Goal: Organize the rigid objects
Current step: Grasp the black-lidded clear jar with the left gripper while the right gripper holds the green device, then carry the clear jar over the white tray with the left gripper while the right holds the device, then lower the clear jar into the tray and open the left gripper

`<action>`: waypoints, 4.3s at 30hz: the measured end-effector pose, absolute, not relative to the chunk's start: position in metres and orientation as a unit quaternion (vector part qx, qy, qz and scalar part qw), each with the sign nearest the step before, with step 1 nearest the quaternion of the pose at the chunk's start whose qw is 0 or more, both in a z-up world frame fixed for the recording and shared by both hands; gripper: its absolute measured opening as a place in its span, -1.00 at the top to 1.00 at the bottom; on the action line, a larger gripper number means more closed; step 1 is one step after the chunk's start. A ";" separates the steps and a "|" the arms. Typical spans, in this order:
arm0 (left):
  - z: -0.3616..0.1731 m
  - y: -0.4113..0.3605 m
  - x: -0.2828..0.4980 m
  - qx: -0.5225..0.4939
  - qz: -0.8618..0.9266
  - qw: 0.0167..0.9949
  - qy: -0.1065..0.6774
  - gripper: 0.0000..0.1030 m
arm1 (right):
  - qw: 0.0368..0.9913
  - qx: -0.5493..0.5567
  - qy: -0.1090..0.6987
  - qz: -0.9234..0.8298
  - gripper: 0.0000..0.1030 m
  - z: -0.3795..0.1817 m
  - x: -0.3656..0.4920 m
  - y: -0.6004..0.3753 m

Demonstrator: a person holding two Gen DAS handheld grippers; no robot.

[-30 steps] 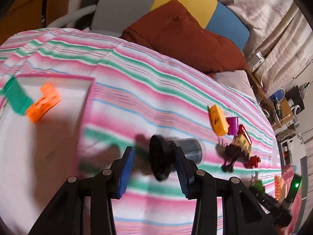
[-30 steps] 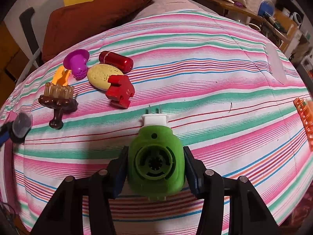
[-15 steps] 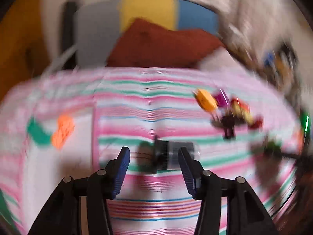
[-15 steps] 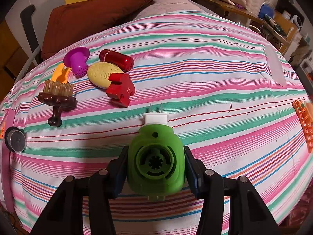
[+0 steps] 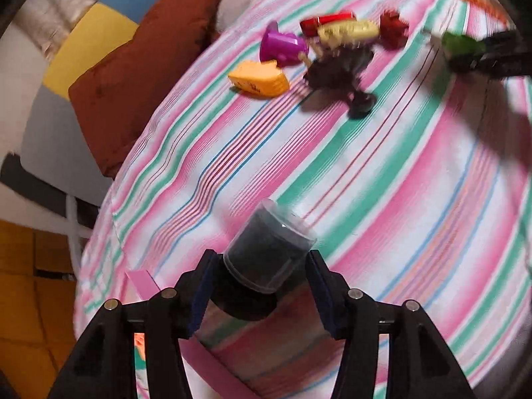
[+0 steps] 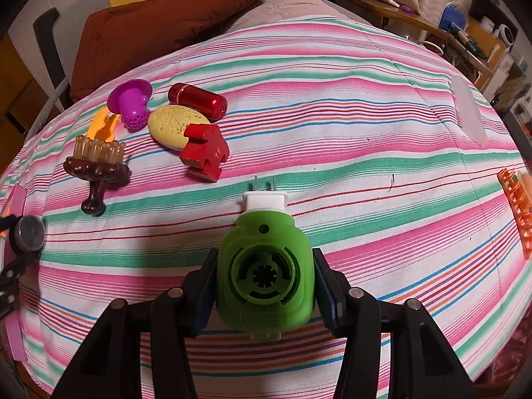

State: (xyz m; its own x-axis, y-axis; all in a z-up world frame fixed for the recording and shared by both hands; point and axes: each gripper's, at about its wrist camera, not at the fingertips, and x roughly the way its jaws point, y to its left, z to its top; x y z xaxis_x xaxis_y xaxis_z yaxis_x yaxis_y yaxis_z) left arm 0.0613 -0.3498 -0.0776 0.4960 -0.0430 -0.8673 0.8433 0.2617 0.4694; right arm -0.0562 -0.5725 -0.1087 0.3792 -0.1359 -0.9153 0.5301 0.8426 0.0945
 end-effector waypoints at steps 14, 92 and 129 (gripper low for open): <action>-0.049 -0.294 0.080 0.269 -0.340 0.798 0.419 0.01 | 0.808 0.205 0.512 -0.206 -0.03 -0.108 -0.057 -0.576; -0.077 -0.024 0.135 -0.058 -0.114 0.883 0.452 0.10 | 0.872 0.182 0.451 -0.048 -0.02 -0.085 -0.044 -0.413; -0.066 -0.011 0.069 -0.082 -0.138 0.883 0.441 -0.19 | 0.878 0.126 0.446 0.121 -0.02 -0.042 0.086 -0.223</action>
State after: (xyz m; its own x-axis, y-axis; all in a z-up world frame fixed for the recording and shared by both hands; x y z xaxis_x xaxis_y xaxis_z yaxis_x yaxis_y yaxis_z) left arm 0.0690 -0.0105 -0.0665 0.5732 -0.3157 -0.7561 0.1717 0.9486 -0.2659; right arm 0.0864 -0.2232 -0.0416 0.5733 0.3246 -0.7523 -0.0993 0.9389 0.3295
